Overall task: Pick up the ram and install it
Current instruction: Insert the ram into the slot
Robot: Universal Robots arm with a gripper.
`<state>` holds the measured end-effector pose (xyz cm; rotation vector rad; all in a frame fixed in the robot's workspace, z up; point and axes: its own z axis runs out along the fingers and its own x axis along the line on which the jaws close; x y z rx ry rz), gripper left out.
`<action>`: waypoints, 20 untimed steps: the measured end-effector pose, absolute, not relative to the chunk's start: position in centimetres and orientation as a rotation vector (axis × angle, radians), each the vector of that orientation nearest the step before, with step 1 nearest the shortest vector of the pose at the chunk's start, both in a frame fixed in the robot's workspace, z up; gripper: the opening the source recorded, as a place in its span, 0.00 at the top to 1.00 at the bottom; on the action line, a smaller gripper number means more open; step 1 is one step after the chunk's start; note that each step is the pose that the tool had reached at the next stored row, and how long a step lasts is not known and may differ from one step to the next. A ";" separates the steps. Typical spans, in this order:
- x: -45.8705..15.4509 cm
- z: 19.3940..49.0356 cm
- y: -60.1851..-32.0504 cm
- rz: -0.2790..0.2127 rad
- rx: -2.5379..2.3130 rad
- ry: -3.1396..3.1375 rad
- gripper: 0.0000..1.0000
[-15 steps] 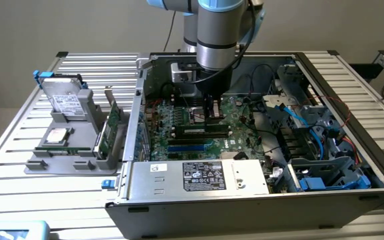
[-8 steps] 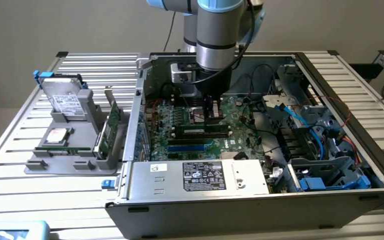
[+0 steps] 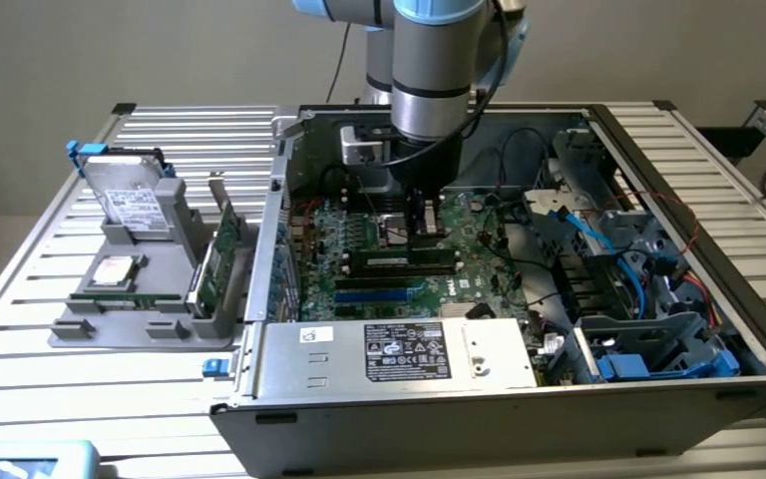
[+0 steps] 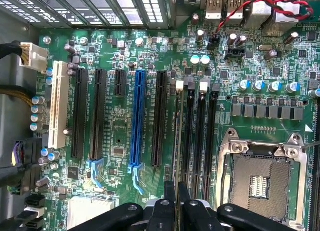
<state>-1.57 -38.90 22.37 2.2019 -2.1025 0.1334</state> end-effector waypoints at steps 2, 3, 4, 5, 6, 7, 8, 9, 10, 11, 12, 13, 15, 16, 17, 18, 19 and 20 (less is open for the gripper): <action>-1.6 22.3 -38.9 0.134 2.202 -2.102 0.86; -1.6 22.3 -38.9 0.134 2.202 -2.102 0.86; -1.6 22.3 -38.9 0.135 2.201 -2.102 0.86; -1.6 22.3 -38.9 0.135 2.201 -2.102 0.86; -1.6 22.3 -38.9 0.136 2.201 -2.102 0.86; -1.6 22.3 -38.9 0.136 2.201 -2.102 0.86; -1.6 22.3 -38.9 0.136 2.201 -2.102 0.86; -1.6 22.3 -38.9 0.137 2.201 -2.102 0.86; -1.6 22.3 -38.9 0.137 2.201 -2.101 0.86; -1.6 22.3 -38.9 0.137 2.200 -2.101 0.86; -1.6 22.3 -38.9 0.138 2.200 -2.101 0.86; -1.6 22.3 -38.9 0.138 2.200 -2.101 0.86; -1.6 22.3 -38.9 0.139 2.200 -2.101 0.86; -1.6 22.3 -38.9 0.139 2.200 -2.101 0.85; -1.6 22.3 -38.9 0.139 2.200 -2.101 0.79; -1.6 22.3 -38.9 0.140 2.200 -2.101 0.79; -1.6 22.3 -38.9 0.140 2.199 -2.100 0.72; -1.6 22.4 -38.9 0.141 2.199 -2.100 0.72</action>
